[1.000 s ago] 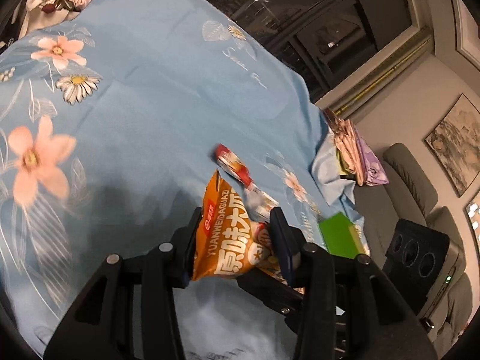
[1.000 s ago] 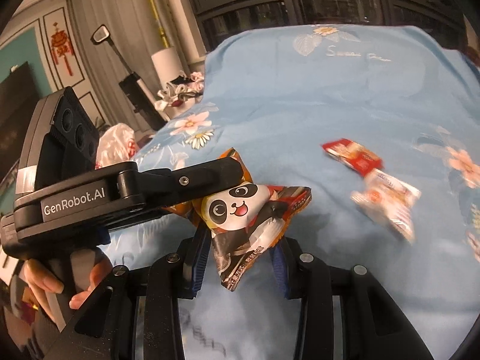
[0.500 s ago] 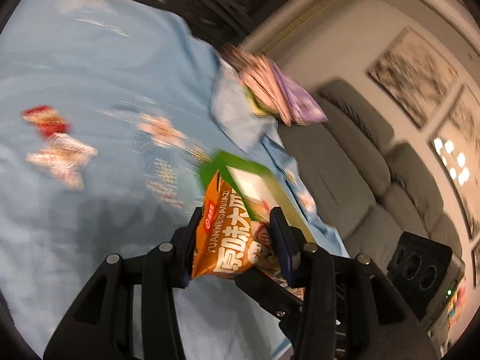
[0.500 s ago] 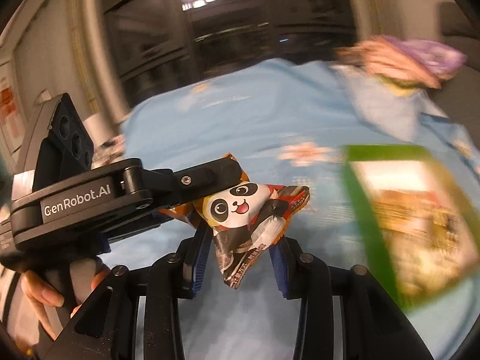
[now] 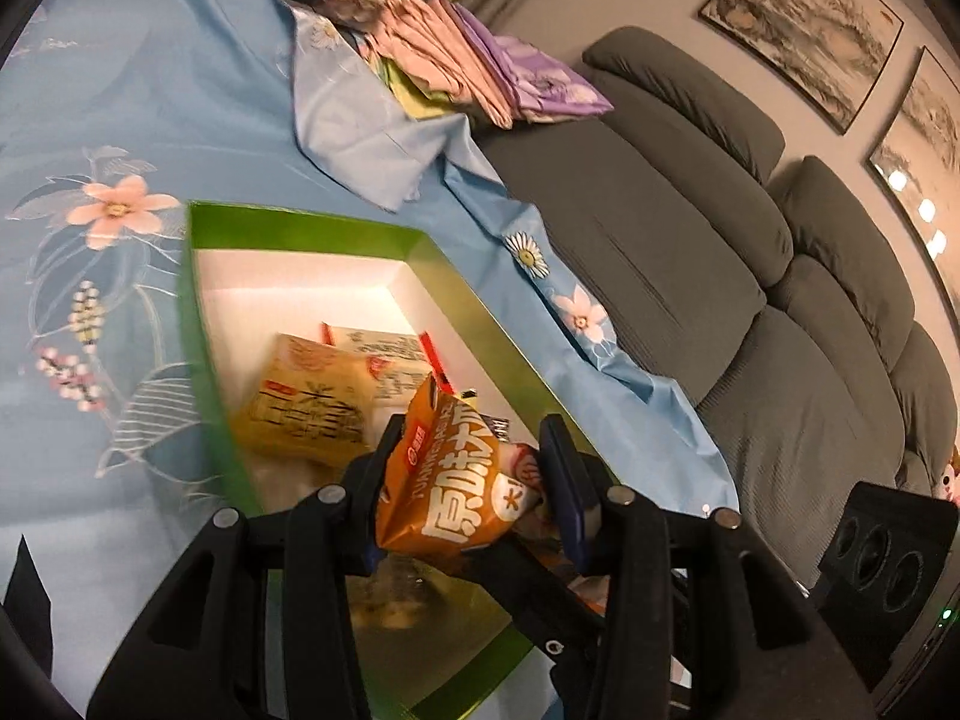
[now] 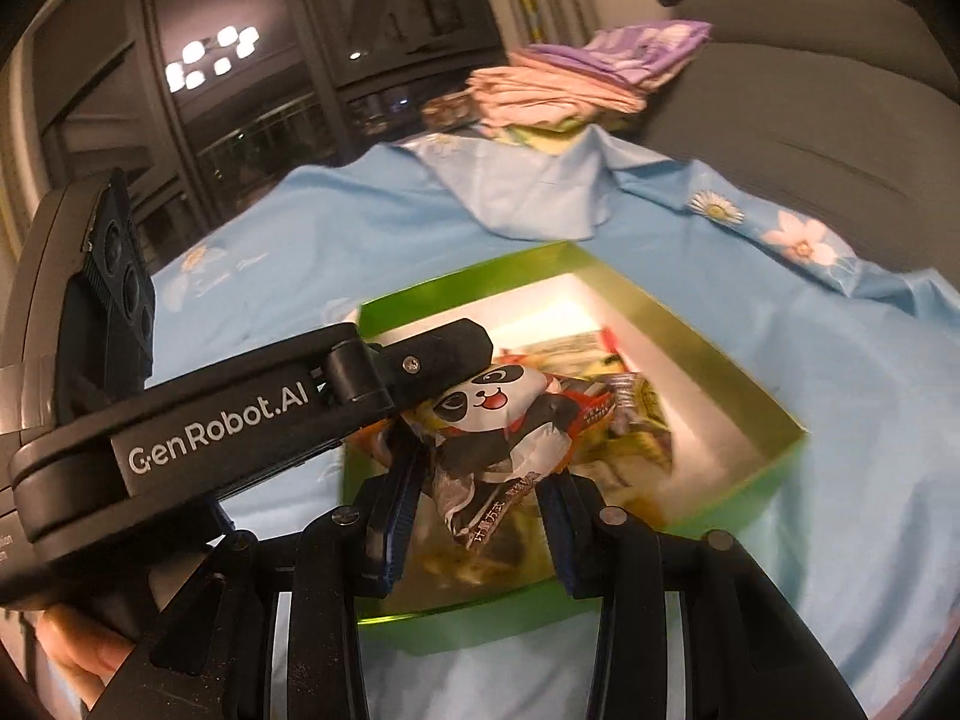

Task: Organize snacks
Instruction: 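Carry the panda packet into the green box with both grippers and open them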

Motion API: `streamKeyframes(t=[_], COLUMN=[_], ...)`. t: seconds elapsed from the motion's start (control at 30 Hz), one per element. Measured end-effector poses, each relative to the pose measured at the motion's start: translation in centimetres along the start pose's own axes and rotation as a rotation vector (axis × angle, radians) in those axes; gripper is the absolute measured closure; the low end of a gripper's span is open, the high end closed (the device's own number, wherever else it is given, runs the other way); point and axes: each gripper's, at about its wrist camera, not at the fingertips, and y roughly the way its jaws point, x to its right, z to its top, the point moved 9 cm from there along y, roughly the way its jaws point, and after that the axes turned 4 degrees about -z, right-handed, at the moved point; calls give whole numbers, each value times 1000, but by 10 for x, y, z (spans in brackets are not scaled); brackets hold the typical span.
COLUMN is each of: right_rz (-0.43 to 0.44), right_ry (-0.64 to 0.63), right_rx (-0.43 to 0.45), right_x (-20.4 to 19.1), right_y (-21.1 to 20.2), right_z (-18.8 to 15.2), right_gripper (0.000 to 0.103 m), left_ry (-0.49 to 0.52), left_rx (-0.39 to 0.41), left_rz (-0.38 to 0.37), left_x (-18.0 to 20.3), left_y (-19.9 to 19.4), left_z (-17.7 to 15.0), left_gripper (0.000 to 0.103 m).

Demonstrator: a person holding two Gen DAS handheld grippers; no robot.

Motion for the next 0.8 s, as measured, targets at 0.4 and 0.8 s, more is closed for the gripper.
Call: streamKeyframes(t=[0.4,0.8], right_rz=[11,41], right_ry=[23,-32], right_rx=[3,87], right_x=[6,-9], right_y=[2,-31], right_z=[1,16], right_gripper=[50,4], left_ry=[-19,147], left_rx=[-18,185], left_rz=[25,279], left_x=[1,-13], left_y=[12,-73], left_z=[1,33], left_gripper=[2,0])
